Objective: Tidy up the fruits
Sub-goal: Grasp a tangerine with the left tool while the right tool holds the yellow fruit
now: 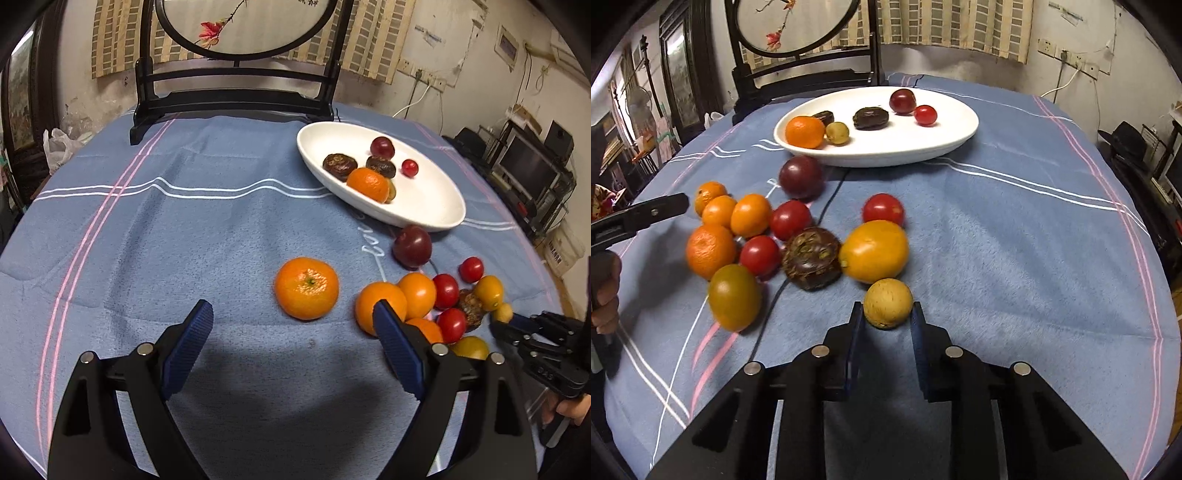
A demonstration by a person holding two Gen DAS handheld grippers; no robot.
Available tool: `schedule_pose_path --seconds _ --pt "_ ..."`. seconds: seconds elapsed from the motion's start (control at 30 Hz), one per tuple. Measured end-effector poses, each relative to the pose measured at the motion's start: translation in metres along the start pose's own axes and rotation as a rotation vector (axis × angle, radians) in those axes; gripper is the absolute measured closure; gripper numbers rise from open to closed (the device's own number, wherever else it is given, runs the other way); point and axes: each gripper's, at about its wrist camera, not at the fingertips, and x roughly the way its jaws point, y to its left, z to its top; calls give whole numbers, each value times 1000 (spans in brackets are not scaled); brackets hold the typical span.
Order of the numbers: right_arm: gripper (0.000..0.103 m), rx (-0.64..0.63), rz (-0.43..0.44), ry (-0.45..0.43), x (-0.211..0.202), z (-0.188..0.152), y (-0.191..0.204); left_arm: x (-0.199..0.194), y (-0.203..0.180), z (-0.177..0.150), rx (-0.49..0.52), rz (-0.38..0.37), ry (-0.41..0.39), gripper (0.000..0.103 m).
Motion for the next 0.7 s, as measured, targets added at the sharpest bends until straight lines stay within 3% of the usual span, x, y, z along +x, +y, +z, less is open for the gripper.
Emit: schedule_pose_path --seconds 0.2,0.33,0.7 --pt "78 -10 94 -25 -9 -3 8 10 -3 -3 58 53 15 18" --pt "78 -22 124 -35 -12 -4 12 27 -4 -4 63 54 71 41" --pt "78 -18 169 -36 -11 -4 13 40 -18 6 53 103 38 42"
